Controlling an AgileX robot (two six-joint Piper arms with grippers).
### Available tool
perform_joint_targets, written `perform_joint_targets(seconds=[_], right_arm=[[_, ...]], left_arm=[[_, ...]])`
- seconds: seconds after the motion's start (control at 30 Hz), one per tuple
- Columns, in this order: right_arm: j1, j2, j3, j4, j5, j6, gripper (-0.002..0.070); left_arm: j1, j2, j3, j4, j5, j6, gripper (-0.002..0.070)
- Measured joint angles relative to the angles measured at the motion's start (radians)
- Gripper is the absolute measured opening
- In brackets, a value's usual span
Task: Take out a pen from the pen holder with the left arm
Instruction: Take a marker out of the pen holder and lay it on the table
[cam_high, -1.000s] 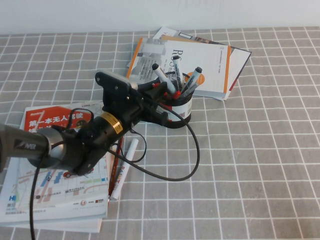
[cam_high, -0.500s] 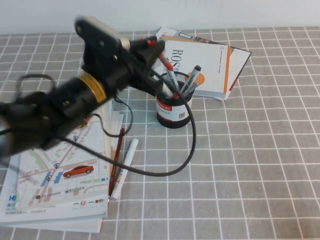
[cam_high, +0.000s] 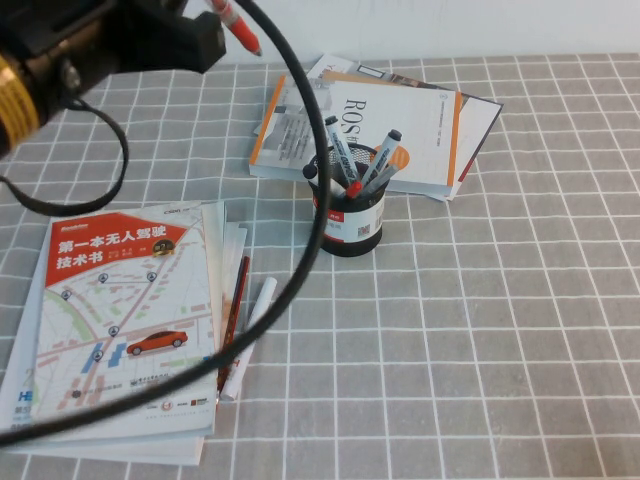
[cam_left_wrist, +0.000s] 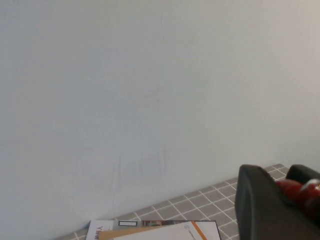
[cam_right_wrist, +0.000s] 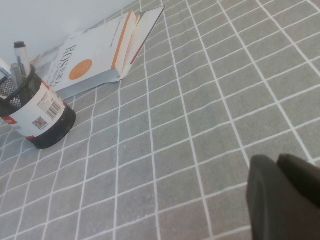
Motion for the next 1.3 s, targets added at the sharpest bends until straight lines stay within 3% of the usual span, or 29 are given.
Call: perform_joint_targets(seconds=[0.1, 0.2, 0.37, 0.43, 0.5, 0.57, 0.67, 0.9, 1.3], right_arm=[[0.0, 0.0, 0.0, 0.0, 0.0, 0.0, -0.0013], [0.0, 0.0, 0.0, 0.0, 0.0, 0.0, -0.0013], [0.0, 0.0, 0.0, 0.0, 0.0, 0.0, -0.0013], [0.0, 0.0, 0.0, 0.0, 0.0, 0.0, -0.0013], [0.0, 0.0, 0.0, 0.0, 0.0, 0.0, -0.0013], [0.0, 0.0, 0.0, 0.0, 0.0, 0.0, -0.0013], [0.0, 0.0, 0.0, 0.0, 0.0, 0.0, -0.0013], [0.0, 0.0, 0.0, 0.0, 0.0, 0.0, -0.0013], [0.0, 0.0, 0.0, 0.0, 0.0, 0.0, -0.0013]], left_arm=[[-0.055, -0.015, 0.0, -0.016, 0.087, 0.011, 0.0067], [-0.103, -0.006, 0.0, -0.257, 0.203, 0.301, 0.0067], [-0.168, 0.041, 0.0, -1.018, 0.474, 1.197, 0.0067], [-0.172, 0.066, 0.0, -1.331, 0.582, 1.457, 0.0067], [-0.172, 0.089, 0.0, -1.541, 0.668, 1.633, 0.0067], [-0.172, 0.106, 0.0, -1.661, 0.735, 1.7, 0.0067], [-0.17, 0.14, -0.002, -1.611, 0.81, 1.608, 0.0067], [-0.163, 0.304, -0.08, -1.213, 1.008, 1.162, 0.0067], [-0.161, 0.564, -0.325, -1.155, 1.047, 1.055, 0.0067]])
